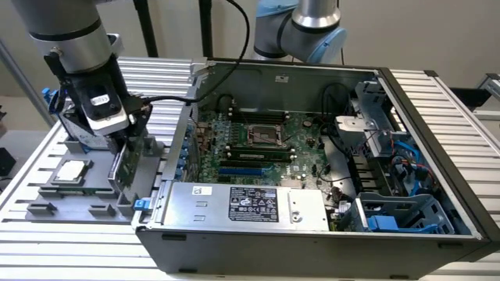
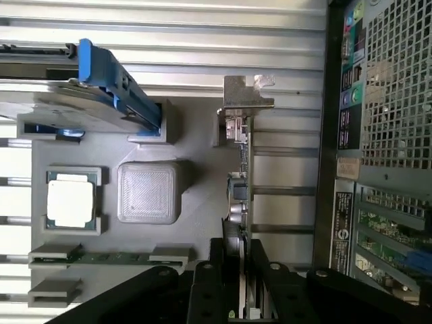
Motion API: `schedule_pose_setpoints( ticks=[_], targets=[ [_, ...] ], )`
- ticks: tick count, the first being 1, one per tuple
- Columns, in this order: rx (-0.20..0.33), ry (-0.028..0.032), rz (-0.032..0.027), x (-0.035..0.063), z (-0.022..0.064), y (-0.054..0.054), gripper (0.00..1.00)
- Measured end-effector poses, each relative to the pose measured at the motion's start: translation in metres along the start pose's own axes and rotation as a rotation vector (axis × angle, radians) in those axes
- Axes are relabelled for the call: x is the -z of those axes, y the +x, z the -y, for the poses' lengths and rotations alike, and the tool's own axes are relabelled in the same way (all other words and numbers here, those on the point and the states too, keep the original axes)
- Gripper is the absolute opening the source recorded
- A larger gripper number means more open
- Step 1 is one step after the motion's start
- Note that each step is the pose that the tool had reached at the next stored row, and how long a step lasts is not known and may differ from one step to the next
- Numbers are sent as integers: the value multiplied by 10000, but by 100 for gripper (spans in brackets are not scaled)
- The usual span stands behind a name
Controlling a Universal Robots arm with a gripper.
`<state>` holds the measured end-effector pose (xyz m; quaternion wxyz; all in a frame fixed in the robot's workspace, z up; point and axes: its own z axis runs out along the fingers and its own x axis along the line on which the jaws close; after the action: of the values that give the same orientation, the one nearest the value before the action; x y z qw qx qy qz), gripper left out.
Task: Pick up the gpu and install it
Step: 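Pick up the gpu and move the gpu toward the slot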
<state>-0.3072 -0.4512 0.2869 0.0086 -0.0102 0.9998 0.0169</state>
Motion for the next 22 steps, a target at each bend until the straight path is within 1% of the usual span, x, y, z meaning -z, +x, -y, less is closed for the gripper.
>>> schedule_pose_setpoints(
  ticks=[3, 10, 15, 18, 20, 22],
  targets=[
    [1, 1, -2, 168, -5, -3, 0],
    [2, 0, 0, 486, -14, -11, 0],
    [1, 0, -1, 738, -17, -34, 0],
    [0, 1, -9, 884, -15, -94, 0],
    [-1, 0, -20, 980, -10, -168, 0],
    [0, -1, -39, 1079, -3, -269, 0]
  ],
)
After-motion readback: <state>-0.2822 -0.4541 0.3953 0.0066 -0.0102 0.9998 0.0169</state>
